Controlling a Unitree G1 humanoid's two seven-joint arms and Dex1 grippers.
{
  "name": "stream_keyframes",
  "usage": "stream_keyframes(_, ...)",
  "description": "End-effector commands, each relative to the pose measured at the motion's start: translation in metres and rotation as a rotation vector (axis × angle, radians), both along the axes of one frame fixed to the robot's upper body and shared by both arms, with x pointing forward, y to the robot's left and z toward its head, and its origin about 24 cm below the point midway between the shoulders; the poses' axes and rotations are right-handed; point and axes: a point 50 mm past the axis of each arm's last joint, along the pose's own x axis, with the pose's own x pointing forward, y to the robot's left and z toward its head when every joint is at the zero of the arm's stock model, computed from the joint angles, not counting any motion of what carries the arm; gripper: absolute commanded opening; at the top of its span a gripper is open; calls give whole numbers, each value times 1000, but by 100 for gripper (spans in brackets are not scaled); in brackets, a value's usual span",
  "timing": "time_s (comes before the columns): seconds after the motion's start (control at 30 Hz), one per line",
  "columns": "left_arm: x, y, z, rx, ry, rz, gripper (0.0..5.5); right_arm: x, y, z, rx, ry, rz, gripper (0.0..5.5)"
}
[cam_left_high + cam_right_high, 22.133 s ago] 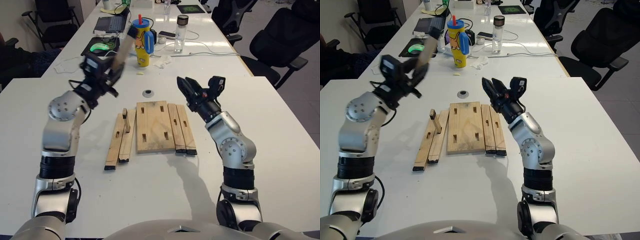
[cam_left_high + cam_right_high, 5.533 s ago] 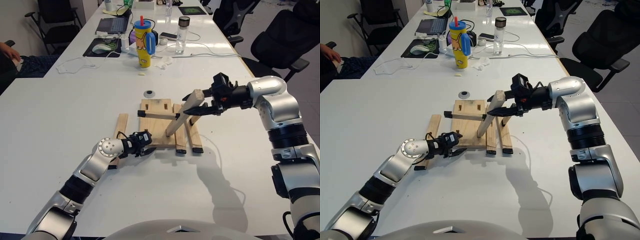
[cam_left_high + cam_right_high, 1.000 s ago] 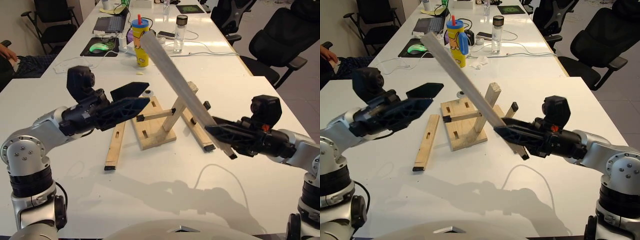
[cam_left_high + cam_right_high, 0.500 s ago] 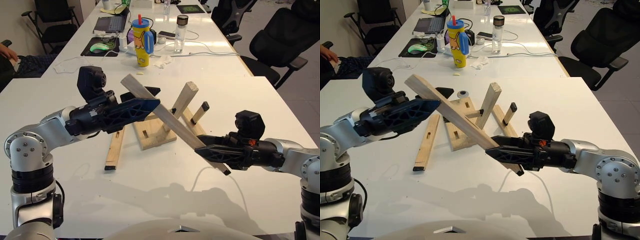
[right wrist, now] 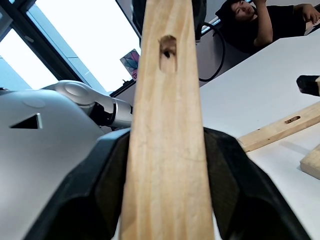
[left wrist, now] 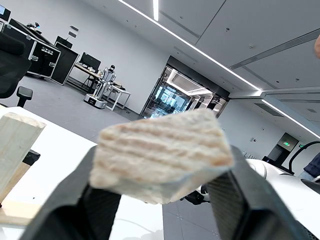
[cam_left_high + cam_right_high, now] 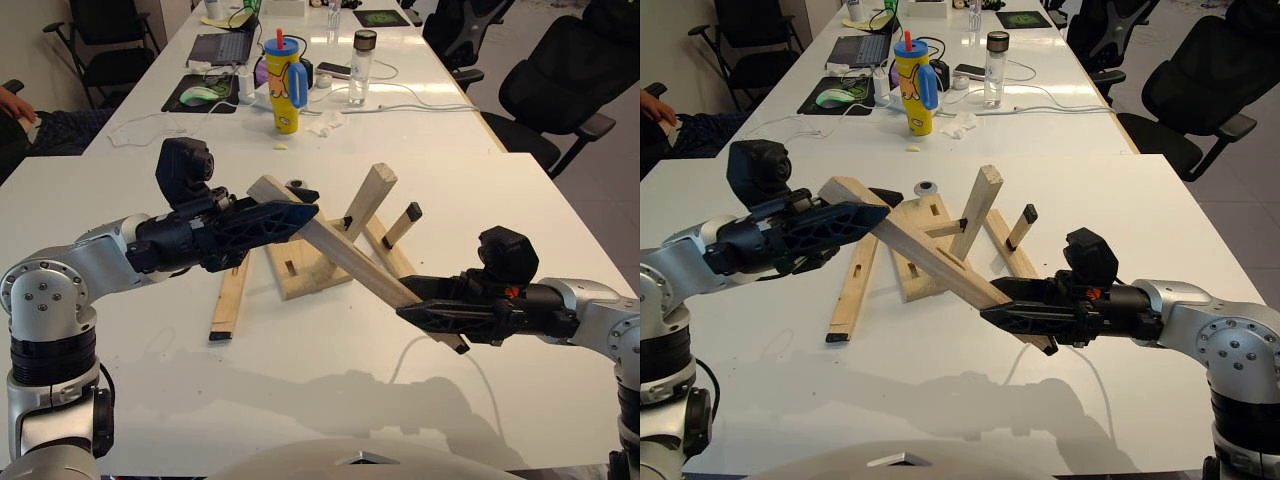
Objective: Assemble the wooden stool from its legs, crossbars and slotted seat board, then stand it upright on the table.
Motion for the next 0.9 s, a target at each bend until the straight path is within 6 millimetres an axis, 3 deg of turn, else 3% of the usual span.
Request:
stream_keyframes(0.03,-1,0,-3,46,5,-14,205,1,0,-1,-33,-26,0,205)
stream_keyframes(0.23,-1,4,-12,98,21,-1,204,12,-2,-3,-36,-37,-59,205)
stream_keyframes(0.27,-1,7,-13,105,21,15,204,13,-2,-4,-35,-28,-70,234)
stream_keyframes(0.5,3,57,-18,228,25,211,203,13,-1,-22,-114,-3,-147,339)
stream_keyframes(0.6,5,79,-16,289,9,285,203,11,10,-33,-184,-61,-168,383)
stream_keyframes(0.7,11,92,-17,386,-18,329,203,16,26,-56,-328,-188,-215,387)
stream_keyframes(0.9,21,101,-7,449,-107,354,203,36,55,-77,-440,-455,-255,387)
